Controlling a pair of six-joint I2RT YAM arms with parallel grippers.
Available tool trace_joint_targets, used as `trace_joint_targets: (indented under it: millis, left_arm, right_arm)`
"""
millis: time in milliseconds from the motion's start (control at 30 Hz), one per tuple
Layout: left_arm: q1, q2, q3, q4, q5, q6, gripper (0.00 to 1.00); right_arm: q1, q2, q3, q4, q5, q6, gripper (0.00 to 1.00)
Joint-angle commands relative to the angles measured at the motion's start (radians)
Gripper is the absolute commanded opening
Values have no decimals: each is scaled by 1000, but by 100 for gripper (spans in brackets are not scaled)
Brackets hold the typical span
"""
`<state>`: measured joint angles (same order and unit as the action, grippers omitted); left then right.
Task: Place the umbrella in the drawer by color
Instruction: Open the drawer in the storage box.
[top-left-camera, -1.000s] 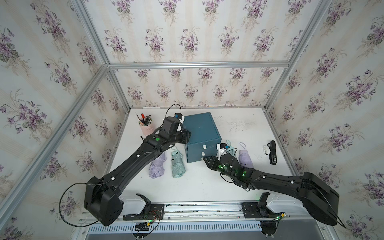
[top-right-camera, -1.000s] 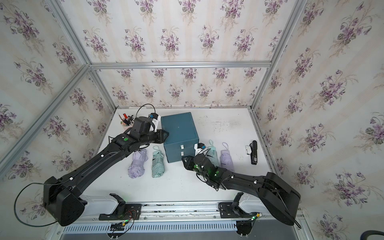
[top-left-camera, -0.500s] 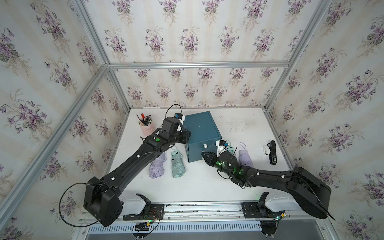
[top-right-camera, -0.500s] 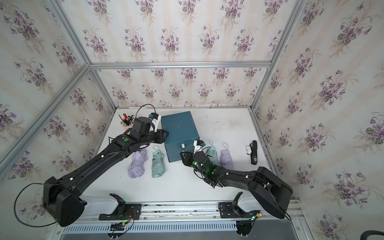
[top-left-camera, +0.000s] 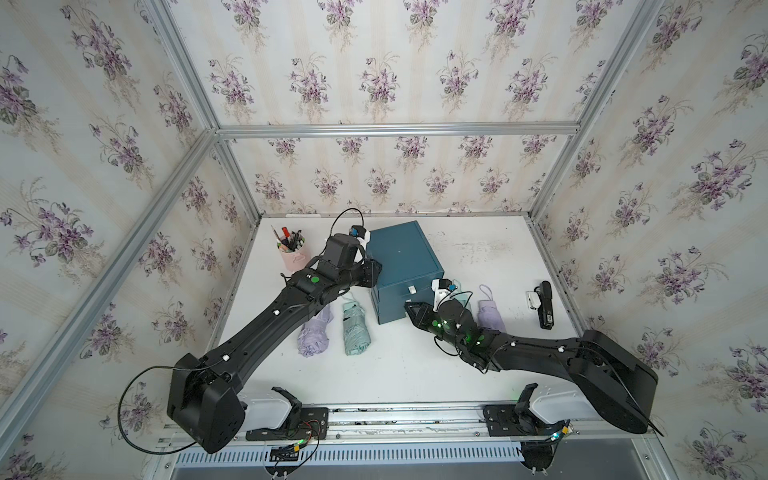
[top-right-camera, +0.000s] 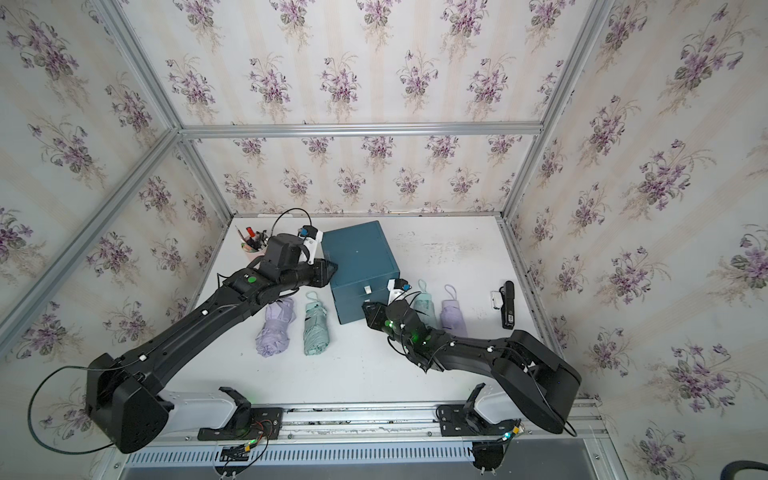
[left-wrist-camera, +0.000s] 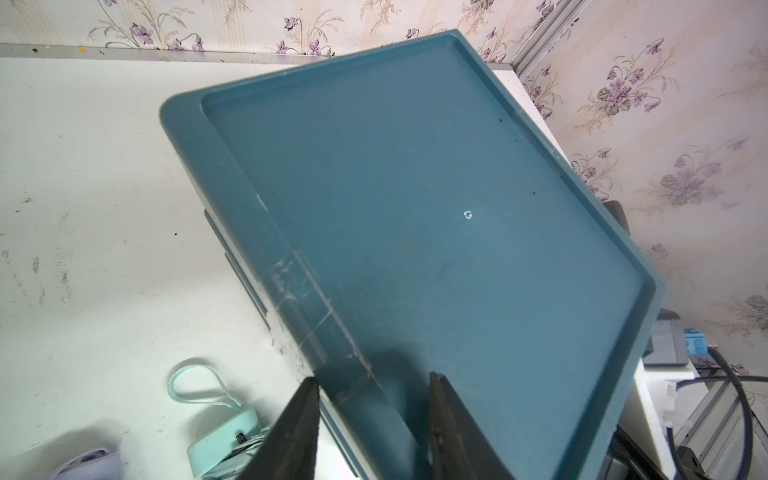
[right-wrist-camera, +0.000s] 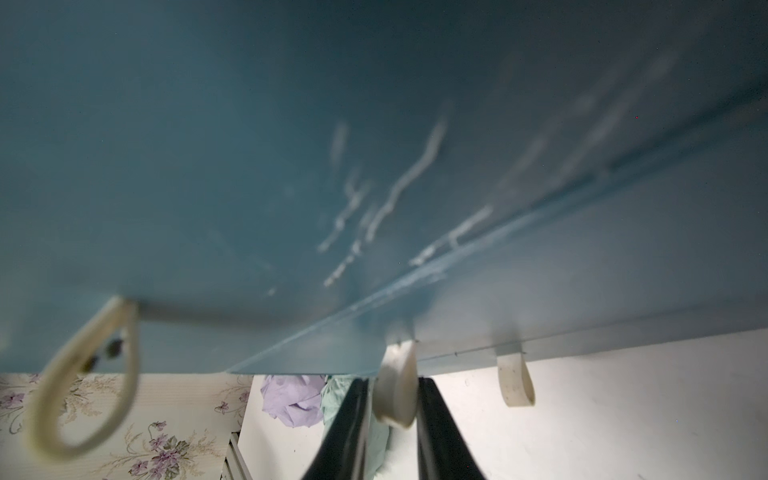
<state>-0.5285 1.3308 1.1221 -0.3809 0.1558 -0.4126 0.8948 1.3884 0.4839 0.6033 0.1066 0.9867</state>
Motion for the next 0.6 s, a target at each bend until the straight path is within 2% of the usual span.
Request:
trace_joint_targets:
  millis: [0, 100, 233, 400, 567]
  left_arm:
    - [-2, 10, -17, -222, 19, 43, 42]
    - [-1, 10, -15, -225, 27, 47, 42]
    - [-2, 11, -13, -225, 28, 45, 44]
    - [-2, 8, -15, -232, 2, 19, 54]
    - [-2, 27, -3, -218, 35, -4, 55]
  right_arm:
    - [-4, -5, 13, -3, 20, -25, 16]
    - [-2, -12, 12, -19, 17, -37, 0]
    - [13, -38, -4, -46, 24, -48, 0]
    - [113, -108, -13, -129, 114, -86, 0]
    - [206, -140, -16, -179, 193, -85, 0]
